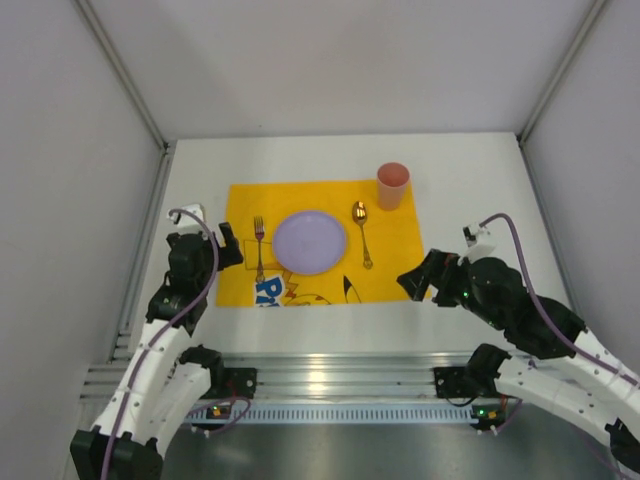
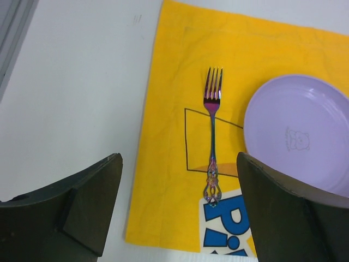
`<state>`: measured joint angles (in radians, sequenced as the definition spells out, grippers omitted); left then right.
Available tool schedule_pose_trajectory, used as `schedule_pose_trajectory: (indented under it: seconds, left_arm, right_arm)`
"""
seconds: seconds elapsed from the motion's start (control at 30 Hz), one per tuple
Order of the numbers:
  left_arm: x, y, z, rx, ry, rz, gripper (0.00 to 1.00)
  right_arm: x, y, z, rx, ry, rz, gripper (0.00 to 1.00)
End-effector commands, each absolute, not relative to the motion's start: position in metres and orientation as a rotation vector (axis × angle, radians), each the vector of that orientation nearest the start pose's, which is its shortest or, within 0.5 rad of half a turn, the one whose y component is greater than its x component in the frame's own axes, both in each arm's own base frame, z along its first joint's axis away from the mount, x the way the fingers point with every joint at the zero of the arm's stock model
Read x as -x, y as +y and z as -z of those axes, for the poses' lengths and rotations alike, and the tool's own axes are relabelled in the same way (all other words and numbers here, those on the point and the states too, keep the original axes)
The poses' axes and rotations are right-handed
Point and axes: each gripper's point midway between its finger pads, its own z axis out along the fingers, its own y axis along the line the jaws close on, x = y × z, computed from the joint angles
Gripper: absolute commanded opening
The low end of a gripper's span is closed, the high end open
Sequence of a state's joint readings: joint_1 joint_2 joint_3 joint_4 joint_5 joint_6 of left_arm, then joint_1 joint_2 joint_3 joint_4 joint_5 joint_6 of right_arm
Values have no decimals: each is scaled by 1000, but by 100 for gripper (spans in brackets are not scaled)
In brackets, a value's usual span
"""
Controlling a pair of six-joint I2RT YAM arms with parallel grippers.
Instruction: Set the dinner table for one person
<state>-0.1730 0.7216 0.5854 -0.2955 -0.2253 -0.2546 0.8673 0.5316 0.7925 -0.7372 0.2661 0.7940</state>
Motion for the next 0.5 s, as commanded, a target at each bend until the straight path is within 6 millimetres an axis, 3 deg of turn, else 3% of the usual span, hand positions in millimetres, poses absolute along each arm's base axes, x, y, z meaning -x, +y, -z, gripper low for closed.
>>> schedule_pose_trajectory:
  seconds: [0.0, 0.47]
  left_arm:
    - [-293, -25, -218, 211, 1771, 118, 91]
    - [-278, -17, -216, 194, 1738, 76, 89]
  right_arm:
    - [-164, 149, -236, -136, 2094, -704, 100]
    - [-164, 152, -221, -80, 2150, -656, 100]
